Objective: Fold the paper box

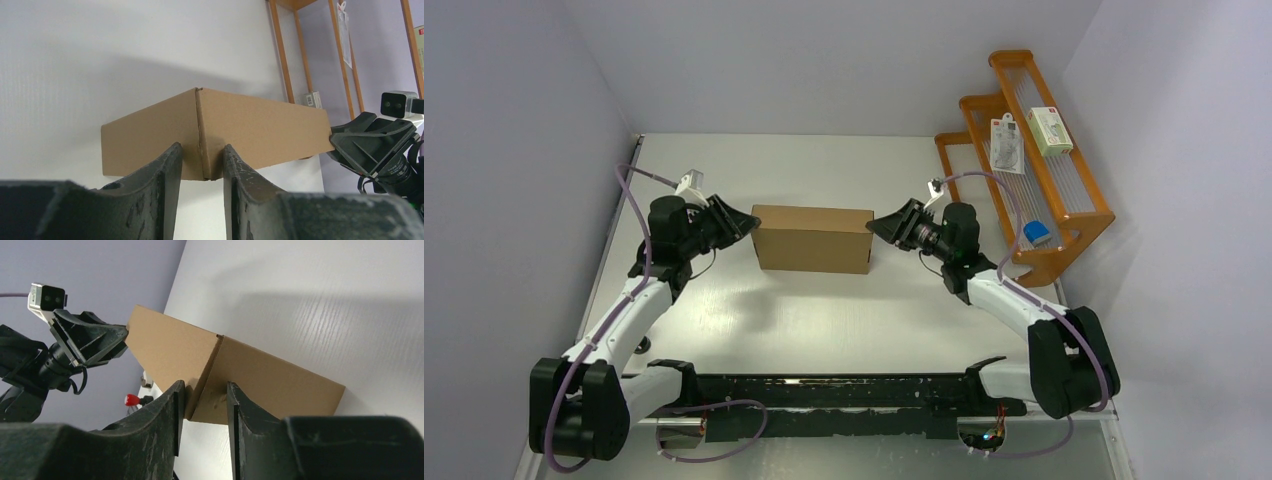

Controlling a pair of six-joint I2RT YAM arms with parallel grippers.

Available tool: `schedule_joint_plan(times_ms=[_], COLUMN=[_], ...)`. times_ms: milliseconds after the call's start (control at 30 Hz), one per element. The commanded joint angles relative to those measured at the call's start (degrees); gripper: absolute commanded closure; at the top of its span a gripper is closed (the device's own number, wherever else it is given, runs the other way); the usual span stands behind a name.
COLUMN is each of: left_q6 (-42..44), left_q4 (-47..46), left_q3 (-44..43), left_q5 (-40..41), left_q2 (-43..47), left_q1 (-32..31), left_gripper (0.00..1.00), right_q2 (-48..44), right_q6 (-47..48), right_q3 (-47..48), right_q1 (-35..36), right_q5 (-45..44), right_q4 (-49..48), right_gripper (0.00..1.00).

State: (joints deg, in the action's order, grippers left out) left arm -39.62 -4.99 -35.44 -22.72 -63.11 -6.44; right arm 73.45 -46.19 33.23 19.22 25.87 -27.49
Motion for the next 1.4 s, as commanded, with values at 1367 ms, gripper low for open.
schedule_joint_plan(times_ms=[1367], left_q6=[-7.0], left_q4=[-2.7], left_q3=[16.0], left_q5=[-16.9], left_q2=[-12.4], left_q1=[14.1], left_gripper=[0.95], right_q2=[7.8], right_q6=[-1.3], right_q3=[-2.8], right_q1=[-4.6], right_q5=[7.6], right_q4=[9.6], right_gripper=[0.93])
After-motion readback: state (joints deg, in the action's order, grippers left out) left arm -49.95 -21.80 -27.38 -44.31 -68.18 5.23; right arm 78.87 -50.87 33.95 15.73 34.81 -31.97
